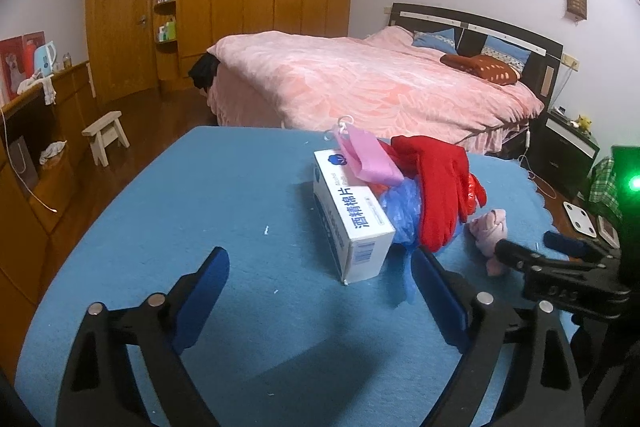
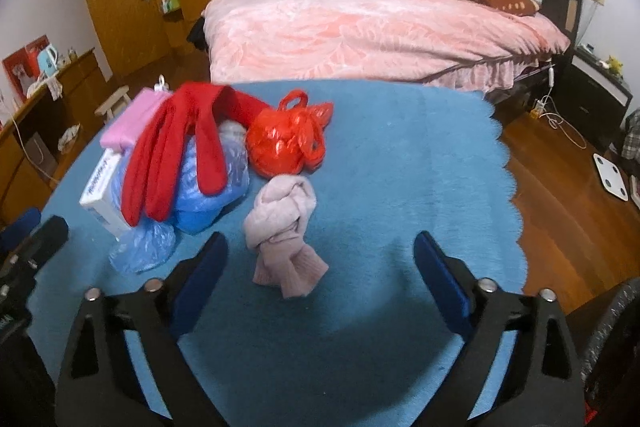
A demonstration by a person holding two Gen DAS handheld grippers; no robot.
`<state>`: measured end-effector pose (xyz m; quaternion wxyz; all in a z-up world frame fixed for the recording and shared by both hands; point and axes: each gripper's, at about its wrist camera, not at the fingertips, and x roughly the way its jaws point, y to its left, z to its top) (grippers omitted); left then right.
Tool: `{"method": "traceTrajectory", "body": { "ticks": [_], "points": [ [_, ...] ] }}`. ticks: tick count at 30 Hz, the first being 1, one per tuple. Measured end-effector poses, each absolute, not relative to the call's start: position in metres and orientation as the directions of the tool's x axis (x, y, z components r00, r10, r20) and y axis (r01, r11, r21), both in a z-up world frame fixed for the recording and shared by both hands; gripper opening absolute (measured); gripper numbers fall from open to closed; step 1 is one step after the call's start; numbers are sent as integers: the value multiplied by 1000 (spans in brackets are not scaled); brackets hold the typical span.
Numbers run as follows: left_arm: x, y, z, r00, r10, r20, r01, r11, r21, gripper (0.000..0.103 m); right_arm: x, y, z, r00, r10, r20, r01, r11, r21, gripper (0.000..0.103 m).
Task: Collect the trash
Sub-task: 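Grasp the white box with the left tool while the right tool grasps the pink sock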
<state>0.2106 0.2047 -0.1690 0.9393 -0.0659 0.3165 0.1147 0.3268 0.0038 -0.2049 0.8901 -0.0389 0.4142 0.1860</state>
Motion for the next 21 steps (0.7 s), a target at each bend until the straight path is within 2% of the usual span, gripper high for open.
{"method": "traceTrajectory", "body": {
  "ticks": [2,4,5,7,10,15,17,20,21],
  "points": [
    [212,206,-170,772,171,-613,-256,965,-53,90,329,8,-211,567,302,-767,-370,925,90,75],
    [215,206,-172,770,161,-617,-250,966,-60,88,331,10,-215,540,323,-777,-389,915,110,59],
    [217,205,-172,770,157,-618,-248,967,-64,88,330,11,-214,538,331,-775,-395,911,115,57],
    [222,205,-174,766,153,-624,-247,967,-66,88,329,13,-214,517,371,-772,-427,893,143,36],
    [232,202,-179,752,151,-641,-243,968,-56,85,326,12,-211,519,374,-769,-428,892,145,30],
    [246,201,-187,724,156,-672,-244,969,-39,77,320,5,-208,520,384,-763,-417,894,166,26],
    [251,201,-190,720,135,-681,-234,971,-56,70,319,3,-208,519,383,-764,-415,894,167,26],
    [254,203,-193,720,95,-688,-211,974,-87,51,318,3,-207,520,384,-763,-408,896,174,26],
    [254,204,-194,722,79,-687,-203,974,-102,40,318,2,-206,521,385,-762,-407,897,176,26]
  ]
}}
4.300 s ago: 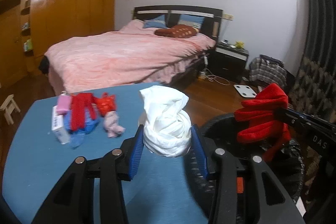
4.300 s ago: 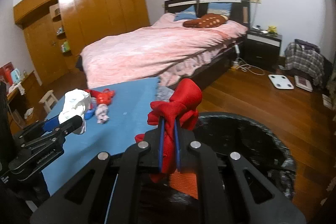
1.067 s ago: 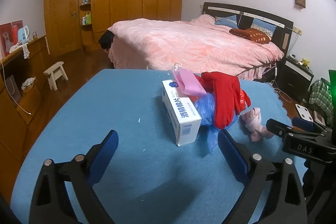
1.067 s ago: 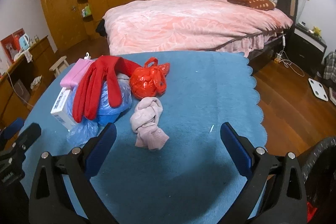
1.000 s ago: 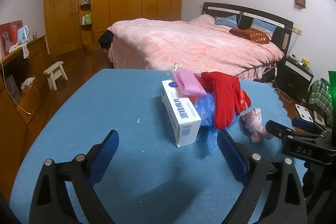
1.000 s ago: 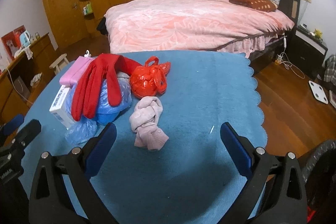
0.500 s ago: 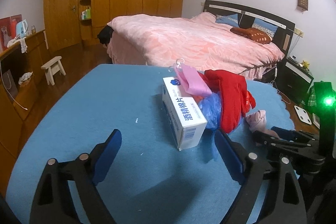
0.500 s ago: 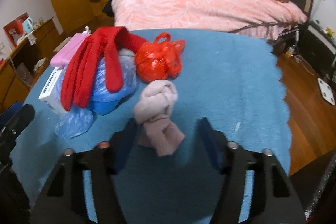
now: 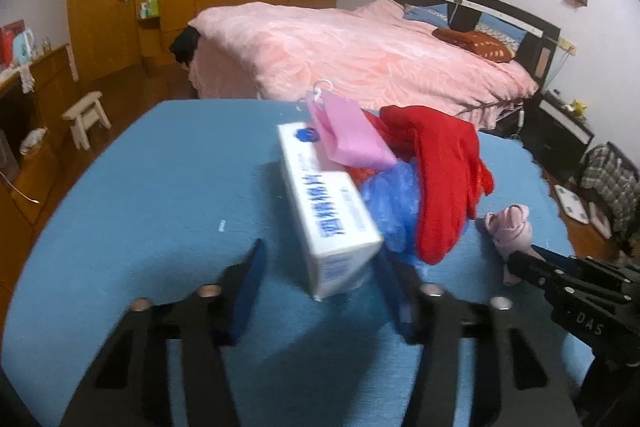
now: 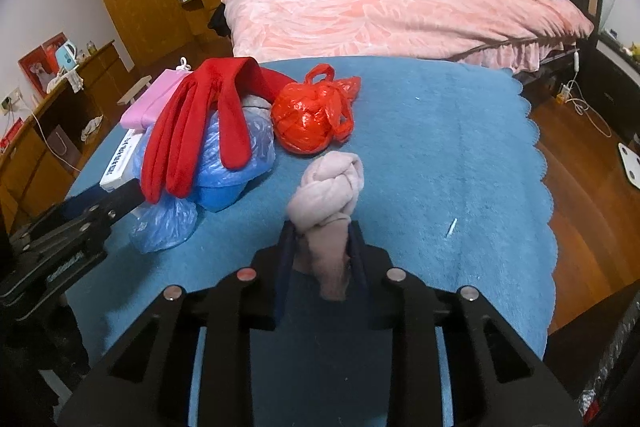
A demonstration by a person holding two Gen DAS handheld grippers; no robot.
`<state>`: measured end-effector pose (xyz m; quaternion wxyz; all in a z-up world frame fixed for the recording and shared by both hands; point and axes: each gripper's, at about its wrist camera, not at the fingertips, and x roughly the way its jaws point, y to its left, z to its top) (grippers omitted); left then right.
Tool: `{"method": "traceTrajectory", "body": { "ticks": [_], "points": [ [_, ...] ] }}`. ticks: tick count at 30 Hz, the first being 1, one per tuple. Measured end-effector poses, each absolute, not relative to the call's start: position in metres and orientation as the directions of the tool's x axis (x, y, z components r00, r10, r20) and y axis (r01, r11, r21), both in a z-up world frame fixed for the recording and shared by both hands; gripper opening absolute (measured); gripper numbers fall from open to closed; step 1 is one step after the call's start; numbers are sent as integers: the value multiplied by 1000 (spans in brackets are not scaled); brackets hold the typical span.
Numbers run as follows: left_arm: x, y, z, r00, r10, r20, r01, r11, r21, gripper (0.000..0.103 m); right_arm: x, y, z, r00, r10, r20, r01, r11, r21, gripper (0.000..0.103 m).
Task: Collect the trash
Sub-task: 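Grasp the white box with the left tool while the right tool grasps the pink sock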
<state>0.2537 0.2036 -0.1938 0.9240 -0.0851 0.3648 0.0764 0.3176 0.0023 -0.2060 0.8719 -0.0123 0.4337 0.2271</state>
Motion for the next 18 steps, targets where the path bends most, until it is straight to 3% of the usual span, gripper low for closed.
{"method": "traceTrajectory", "body": {
  "ticks": [1,12,14,15,18],
  "points": [
    [252,205,-194,726,64,-685,-197,973,-117,33,316,2,-205,522,386,-760,-407,896,176,26],
    [227,220,-188,716,75,-694,-206,973,-108,36,308,0,-207,520,374,-768,-409,898,160,29],
    [230,222,-189,711,78,-699,-211,972,-106,47,307,-1,-207,522,371,-768,-408,900,157,37],
    [232,222,-189,712,80,-697,-216,970,-109,54,307,-2,-207,529,368,-764,-404,902,154,45],
    [238,223,-189,714,85,-695,-219,970,-107,61,306,-10,-204,555,355,-752,-379,913,151,60]
  ]
}}
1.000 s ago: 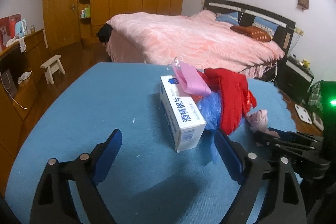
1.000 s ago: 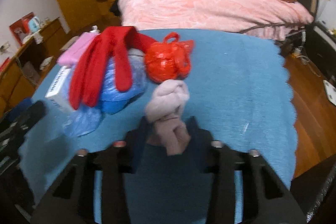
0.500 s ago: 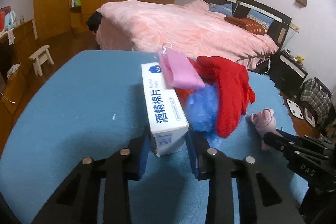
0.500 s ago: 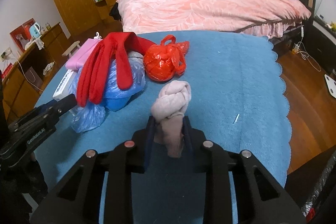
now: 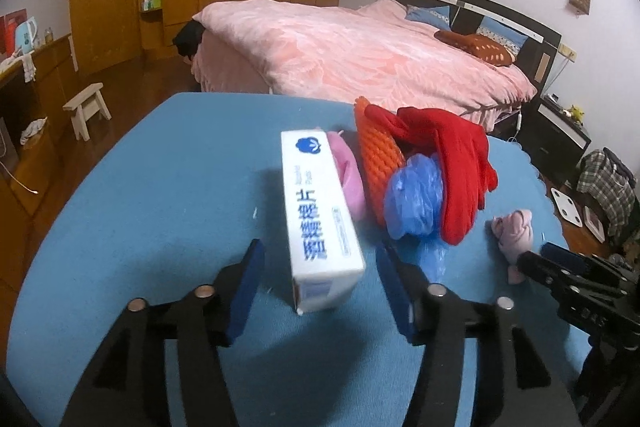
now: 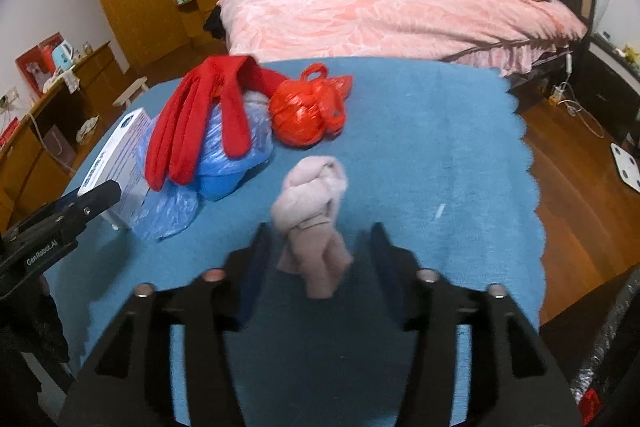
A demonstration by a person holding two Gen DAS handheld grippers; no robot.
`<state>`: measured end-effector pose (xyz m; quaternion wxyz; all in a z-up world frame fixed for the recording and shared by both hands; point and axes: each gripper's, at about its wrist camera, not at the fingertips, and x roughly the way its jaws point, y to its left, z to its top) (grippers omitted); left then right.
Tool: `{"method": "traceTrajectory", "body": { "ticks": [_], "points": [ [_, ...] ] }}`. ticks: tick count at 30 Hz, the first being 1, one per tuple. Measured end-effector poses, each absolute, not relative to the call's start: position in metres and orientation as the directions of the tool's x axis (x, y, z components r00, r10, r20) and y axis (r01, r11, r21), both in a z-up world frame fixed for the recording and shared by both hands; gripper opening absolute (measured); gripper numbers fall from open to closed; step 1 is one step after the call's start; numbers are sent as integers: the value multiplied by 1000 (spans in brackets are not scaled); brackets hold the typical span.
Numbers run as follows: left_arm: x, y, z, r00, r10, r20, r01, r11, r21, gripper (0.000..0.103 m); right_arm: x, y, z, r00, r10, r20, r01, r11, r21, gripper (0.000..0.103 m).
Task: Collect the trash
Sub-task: 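Grasp the white box with the left tool while the right tool grasps the pink sock, then carry the white box and pink sock over the bin and release both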
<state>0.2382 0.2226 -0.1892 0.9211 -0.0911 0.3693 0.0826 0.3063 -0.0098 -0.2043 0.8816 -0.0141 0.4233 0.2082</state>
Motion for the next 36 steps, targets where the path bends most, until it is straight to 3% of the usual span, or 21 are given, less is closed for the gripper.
{"method": "traceTrajectory", "body": {
  "ticks": [1,7,11,14,15,16,19,36],
  "points": [
    [241,222,-190,712,88,-697,-221,970,-103,62,307,-13,-204,562,350,-749,-368,917,153,65],
    [251,224,-199,695,98,-712,-241,965,-103,60,317,-14,-206,559,356,-749,-365,917,163,66],
    [251,226,-199,694,93,-714,-240,965,-107,38,322,-1,-210,538,366,-759,-388,907,161,66],
    [249,227,-199,692,101,-715,-244,964,-100,30,324,7,-216,518,357,-777,-397,905,152,53],
    [247,227,-198,693,102,-714,-245,964,-100,30,324,8,-216,524,351,-776,-398,906,141,49],
    [245,226,-196,695,109,-711,-248,964,-95,30,324,8,-216,519,359,-776,-406,902,146,37],
    [236,224,-189,706,122,-698,-249,965,-84,30,321,9,-213,514,368,-775,-417,897,150,31],
    [181,162,-135,745,60,-664,-150,986,-78,30,259,-46,-139,608,424,-671,-394,895,209,30]
  ]
}}
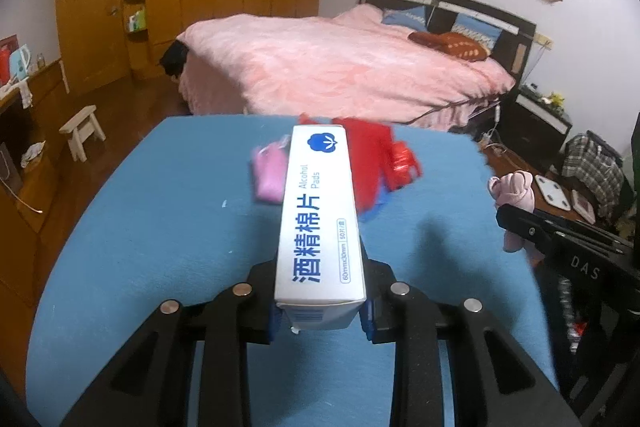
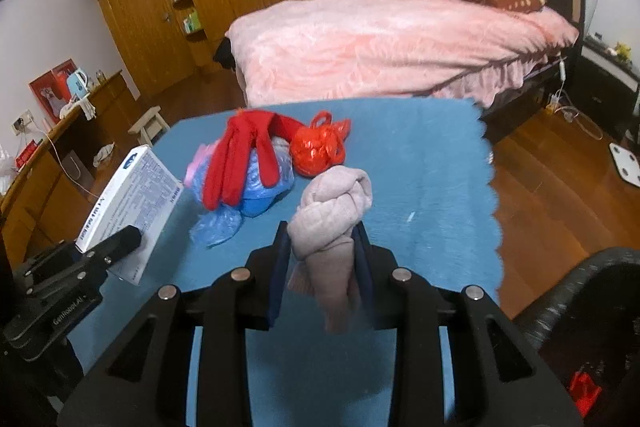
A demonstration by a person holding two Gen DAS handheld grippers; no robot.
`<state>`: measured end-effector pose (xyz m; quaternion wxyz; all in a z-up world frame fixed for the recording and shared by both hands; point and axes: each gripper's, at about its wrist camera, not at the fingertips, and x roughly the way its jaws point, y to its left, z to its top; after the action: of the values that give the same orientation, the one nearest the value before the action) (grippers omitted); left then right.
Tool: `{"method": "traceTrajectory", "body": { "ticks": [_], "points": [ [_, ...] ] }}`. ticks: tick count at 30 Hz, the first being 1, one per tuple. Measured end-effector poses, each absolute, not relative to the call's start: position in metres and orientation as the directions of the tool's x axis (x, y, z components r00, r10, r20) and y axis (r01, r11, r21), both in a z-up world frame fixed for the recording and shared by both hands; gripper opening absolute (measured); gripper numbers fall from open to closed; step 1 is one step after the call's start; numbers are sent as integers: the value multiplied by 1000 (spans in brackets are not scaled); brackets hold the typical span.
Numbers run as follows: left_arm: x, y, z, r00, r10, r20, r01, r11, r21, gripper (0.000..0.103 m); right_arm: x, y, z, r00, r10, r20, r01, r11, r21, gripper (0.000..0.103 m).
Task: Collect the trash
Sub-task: 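Carry the white box and pink sock over the bin and release both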
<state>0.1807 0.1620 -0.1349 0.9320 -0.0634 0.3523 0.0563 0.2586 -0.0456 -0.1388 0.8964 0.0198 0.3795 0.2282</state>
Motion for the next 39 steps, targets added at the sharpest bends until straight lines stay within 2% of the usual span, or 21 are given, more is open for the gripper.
{"method": "traceTrajectory", "body": {
  "ticks": [14,39],
  "points": [
    [157,95,-97,785,-51,-617,-21,994,-108,30,191,-114,-89,702,383,-600,-340,921,190,30],
    [122,-9,-72,793,-227,-566,205,973,-104,30,118,-238,-63,810,199,-552,-142,979,144,31]
  ]
}}
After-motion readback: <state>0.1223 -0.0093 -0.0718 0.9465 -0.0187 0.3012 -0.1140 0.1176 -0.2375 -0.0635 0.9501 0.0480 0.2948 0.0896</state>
